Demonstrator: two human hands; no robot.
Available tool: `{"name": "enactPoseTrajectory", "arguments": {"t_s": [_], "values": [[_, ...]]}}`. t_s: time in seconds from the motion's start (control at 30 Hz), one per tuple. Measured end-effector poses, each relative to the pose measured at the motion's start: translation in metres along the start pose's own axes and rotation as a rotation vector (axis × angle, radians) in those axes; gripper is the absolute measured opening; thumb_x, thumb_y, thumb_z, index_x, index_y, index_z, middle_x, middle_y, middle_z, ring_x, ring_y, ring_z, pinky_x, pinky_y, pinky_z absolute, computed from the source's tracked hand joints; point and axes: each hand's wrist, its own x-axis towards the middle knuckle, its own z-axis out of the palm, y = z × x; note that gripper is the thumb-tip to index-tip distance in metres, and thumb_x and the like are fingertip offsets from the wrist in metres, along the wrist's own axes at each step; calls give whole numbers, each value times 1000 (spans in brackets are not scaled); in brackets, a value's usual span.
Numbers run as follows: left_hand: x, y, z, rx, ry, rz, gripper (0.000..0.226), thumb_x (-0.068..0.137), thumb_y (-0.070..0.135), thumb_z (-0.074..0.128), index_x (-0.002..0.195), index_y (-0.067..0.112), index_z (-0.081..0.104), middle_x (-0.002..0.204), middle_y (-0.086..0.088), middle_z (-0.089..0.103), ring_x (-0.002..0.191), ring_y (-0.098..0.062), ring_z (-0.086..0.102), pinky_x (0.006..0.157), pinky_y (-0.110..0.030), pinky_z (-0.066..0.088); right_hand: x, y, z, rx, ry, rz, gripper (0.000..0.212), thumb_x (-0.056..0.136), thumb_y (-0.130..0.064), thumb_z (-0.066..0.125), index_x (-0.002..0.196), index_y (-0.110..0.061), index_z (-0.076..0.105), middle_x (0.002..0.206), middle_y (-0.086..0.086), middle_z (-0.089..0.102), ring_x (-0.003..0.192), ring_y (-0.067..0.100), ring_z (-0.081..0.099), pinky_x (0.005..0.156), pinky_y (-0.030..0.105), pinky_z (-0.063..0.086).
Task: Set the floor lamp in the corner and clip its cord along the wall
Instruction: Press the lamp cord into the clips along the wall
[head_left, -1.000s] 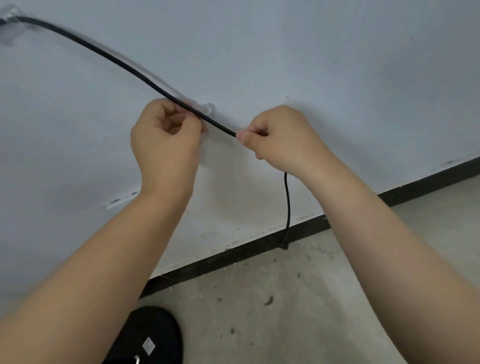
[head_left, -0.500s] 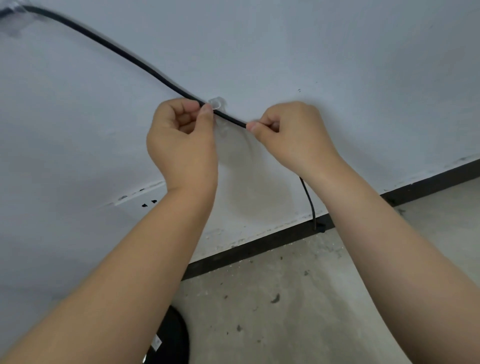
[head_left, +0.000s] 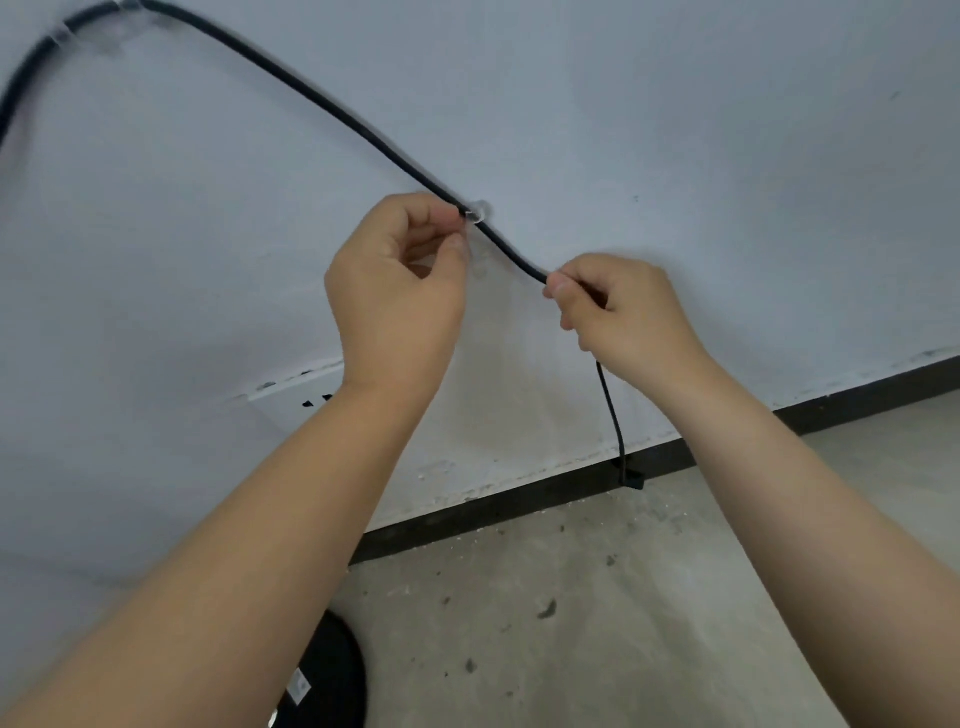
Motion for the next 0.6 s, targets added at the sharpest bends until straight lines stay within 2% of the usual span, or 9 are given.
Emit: {"name": "enactPoseTrajectory", "arguments": {"t_s": [0.03,0.1,0.13,0.27,0.37,0.43,0.5,0.53,0.6], "values": [[-2,-3,-3,15,-27,10,32,81,-6,57,73,25,57,73,18,59,65,12,58,66,0,46,-5,5,5,28,-24,19,26,90,-12,45,82,5,62,62,11,58,53,6,50,58,22,41],[-8,-10,-7,27,-59,7,30,82,-7,54,81,23,57,78,20,59,71,12,58,69,1,46,-13,14,15,102,-48,67,24,91,-10,42,88,-1,64,60,-5,53,49,-8,54,55,4,40],[-12,-14,-9,26,-67,-6,31,82,-8,53,83,22,57,80,21,58,72,14,58,69,2,45,-15,18,20,136,-46,87,24,92,-10,41,91,-3,64,61,-8,53,48,-12,54,54,1,41],[-30,-39,-16,29,-76,-107,27,84,-10,50,90,14,63,81,23,56,69,23,54,64,5,43,-20,24,33,204,16,94,20,92,-9,40,85,-15,58,63,-9,53,49,-12,54,53,-1,42],[-44,-57,-25,9,-62,-195,33,85,-8,50,84,23,58,80,23,55,67,24,53,61,7,41,-20,24,39,176,60,95,21,92,-9,39,84,-11,59,61,-8,53,48,-8,55,55,4,47],[-55,-69,-31,17,-69,-242,32,86,-6,51,82,25,56,80,24,55,67,23,52,58,7,40,-22,24,44,122,50,92,23,92,-9,39,87,-5,61,61,-9,54,53,-2,57,66,20,52],[-68,-80,-35,29,-98,-277,32,86,-4,52,79,26,57,80,24,55,70,18,54,57,8,39,-25,23,51,51,24,87,23,92,-9,40,90,-1,62,64,-5,56,64,13,58,76,36,52],[-75,-86,-37,35,-120,-294,32,86,-4,53,79,26,57,79,24,55,72,14,54,56,7,39,-27,22,55,25,3,89,23,92,-8,40,91,-1,62,67,-1,57,66,17,57,78,38,52],[-89,-98,-40,55,-179,-338,28,86,-4,54,81,23,58,79,23,55,75,10,52,57,8,38,-30,19,62,47,-60,113,20,91,-8,42,88,-6,61,71,2,58,61,10,58,72,31,53]]}}
